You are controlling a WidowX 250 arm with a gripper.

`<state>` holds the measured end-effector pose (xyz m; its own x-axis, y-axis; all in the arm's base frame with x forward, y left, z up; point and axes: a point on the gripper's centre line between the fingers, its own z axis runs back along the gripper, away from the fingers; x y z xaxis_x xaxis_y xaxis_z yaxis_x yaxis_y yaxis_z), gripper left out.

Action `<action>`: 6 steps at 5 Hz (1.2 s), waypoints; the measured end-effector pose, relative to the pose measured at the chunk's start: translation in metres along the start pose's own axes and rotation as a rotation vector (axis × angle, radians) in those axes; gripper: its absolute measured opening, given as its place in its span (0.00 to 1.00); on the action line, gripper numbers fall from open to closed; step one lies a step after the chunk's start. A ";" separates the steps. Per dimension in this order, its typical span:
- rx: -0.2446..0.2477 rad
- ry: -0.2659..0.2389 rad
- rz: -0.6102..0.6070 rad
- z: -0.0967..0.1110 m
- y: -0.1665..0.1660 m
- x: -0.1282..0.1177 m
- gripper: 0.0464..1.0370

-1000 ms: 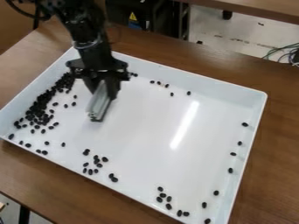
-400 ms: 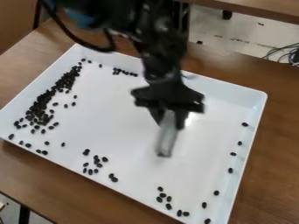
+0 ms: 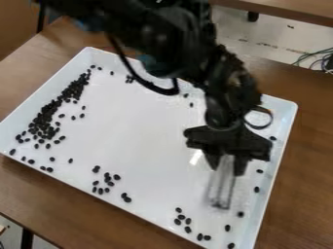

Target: Sweep into pile

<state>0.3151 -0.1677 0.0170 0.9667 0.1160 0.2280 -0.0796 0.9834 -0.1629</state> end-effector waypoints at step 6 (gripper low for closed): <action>0.038 0.007 -0.193 -0.007 0.072 -0.027 0.31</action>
<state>0.2848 -0.1012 -0.0071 0.9666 -0.0765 0.2447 0.0987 0.9919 -0.0799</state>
